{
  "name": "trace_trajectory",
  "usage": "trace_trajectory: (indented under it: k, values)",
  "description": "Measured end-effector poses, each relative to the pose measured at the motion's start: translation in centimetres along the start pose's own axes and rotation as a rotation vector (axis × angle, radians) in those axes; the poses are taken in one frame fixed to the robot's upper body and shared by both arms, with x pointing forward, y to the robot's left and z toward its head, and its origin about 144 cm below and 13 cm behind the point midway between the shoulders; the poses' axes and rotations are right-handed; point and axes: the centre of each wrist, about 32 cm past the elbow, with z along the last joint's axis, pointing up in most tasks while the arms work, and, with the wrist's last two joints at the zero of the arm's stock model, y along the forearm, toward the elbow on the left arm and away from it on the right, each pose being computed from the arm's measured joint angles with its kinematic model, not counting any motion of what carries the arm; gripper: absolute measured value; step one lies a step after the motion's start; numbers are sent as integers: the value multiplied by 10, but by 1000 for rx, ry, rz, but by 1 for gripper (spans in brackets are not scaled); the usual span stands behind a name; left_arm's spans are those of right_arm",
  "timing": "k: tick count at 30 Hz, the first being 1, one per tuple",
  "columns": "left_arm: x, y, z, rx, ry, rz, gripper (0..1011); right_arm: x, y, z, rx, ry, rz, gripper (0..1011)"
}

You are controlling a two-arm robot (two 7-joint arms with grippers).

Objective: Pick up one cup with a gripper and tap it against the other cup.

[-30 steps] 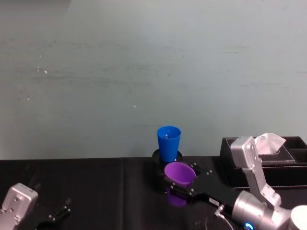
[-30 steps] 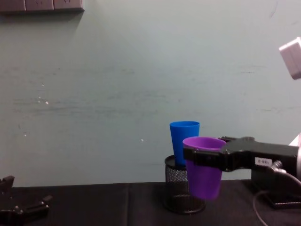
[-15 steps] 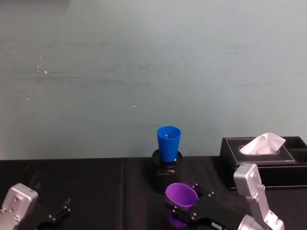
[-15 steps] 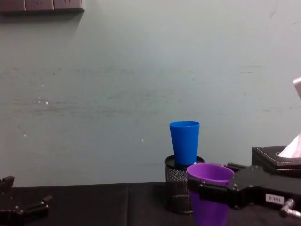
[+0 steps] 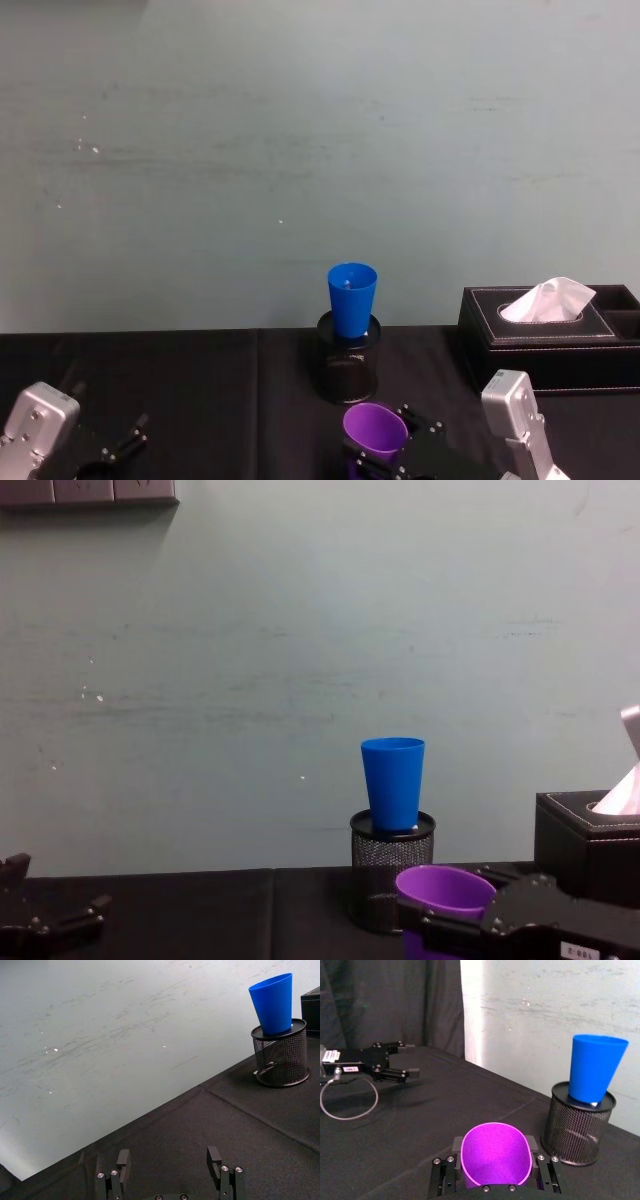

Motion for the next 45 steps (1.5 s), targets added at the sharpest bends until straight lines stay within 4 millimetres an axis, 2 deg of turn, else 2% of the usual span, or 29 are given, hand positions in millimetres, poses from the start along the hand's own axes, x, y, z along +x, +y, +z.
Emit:
trace_trajectory:
  k: [13,45]
  values:
    - [0,0,0,0,0,0,1000,1,1,-12,-18,18,-17,735]
    - [0,0,0,0,0,0,1000,1,2,-17,-53,40,-19,736]
